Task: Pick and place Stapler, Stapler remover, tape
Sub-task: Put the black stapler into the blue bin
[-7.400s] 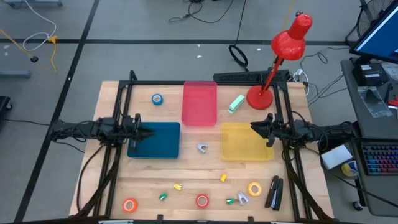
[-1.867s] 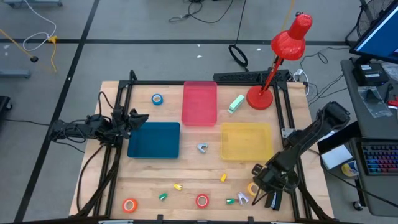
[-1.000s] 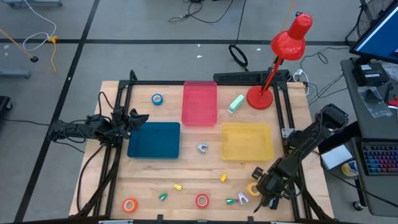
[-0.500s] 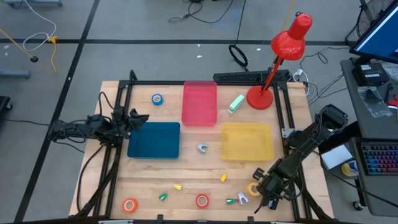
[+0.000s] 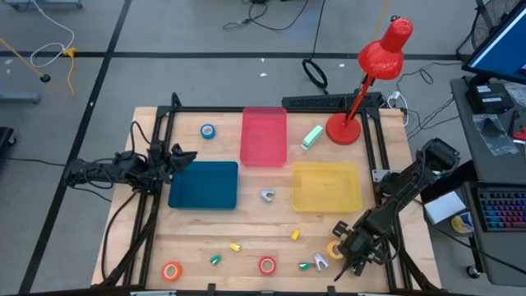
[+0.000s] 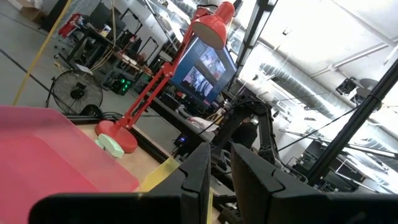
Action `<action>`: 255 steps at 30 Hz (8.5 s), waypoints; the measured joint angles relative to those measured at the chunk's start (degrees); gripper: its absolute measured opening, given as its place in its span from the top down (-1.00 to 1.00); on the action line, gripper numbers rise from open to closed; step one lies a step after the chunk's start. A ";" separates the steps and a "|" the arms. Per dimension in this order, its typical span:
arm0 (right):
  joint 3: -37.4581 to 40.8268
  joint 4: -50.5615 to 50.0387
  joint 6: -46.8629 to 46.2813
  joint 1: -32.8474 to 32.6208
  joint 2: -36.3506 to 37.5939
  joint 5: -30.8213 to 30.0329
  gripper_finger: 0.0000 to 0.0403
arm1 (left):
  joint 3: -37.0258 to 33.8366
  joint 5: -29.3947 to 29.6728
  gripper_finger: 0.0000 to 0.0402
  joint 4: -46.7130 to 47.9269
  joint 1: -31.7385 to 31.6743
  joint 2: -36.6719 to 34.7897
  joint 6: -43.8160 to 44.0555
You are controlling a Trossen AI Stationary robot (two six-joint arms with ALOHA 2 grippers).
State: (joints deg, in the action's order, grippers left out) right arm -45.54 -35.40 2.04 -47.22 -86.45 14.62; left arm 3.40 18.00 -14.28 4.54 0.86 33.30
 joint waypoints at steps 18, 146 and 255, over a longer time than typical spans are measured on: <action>0.22 -1.70 -16.97 3.98 18.18 5.89 0.83 | 0.00 0.11 0.68 -0.20 0.00 0.00 0.04; 0.00 90.37 -18.72 52.28 1.28 -34.22 0.83 | 44.70 11.00 -0.23 -10.13 -0.46 76.83 -19.43; -3.28 88.44 -18.50 47.96 4.84 -36.95 -0.31 | 54.65 23.39 0.29 -8.55 1.55 83.98 -22.18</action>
State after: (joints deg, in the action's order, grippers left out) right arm -48.82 53.04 -16.46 0.74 -81.60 -22.33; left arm 58.05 41.39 -22.83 6.09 84.85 11.12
